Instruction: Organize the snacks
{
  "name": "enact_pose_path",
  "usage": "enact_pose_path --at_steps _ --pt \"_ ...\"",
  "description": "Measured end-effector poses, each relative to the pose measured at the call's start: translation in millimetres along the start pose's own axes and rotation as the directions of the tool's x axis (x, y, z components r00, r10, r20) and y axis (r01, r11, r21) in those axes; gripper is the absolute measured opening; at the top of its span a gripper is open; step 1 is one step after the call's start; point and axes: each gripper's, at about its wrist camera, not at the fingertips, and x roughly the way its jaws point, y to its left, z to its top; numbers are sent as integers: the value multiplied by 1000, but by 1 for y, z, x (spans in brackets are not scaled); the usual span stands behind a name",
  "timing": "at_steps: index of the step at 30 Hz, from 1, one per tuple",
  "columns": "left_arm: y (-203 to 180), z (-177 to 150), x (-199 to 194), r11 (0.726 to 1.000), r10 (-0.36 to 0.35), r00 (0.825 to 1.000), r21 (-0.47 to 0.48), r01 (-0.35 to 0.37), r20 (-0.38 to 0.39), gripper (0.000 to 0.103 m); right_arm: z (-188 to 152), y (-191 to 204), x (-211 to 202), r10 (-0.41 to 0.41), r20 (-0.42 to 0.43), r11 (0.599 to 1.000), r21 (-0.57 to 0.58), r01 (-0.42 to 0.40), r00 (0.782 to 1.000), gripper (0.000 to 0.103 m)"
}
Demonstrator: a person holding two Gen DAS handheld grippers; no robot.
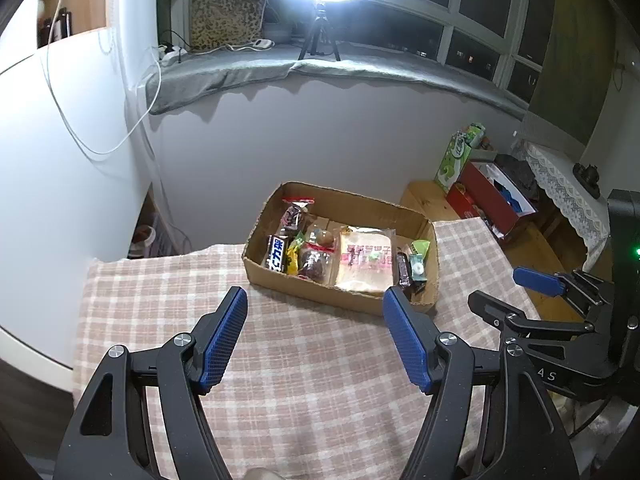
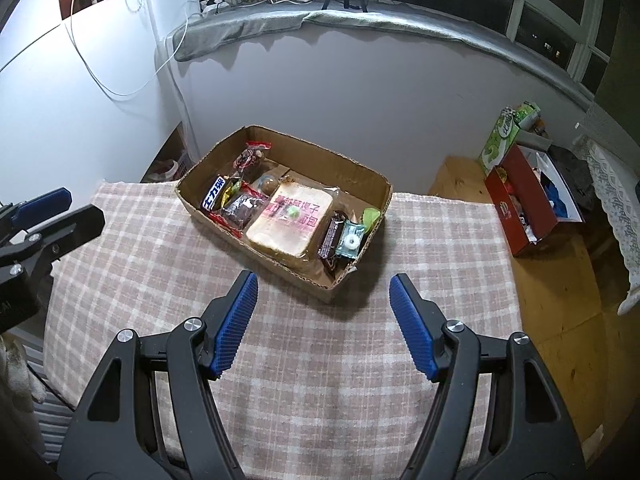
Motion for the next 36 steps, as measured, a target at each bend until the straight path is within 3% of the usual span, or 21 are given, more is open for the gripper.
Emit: enact_pose_path --at_steps 27,36 --pt "-6 -3 -8 1000 -28 1000 -13 28 1 70 -4 -1 -9 -17 4 1000 8 17 1000 71" --pt "-4 -3 -9 1000 11 1000 -24 -11 -3 70 -5 -1 -8 -20 4 1000 9 20 1000 71"
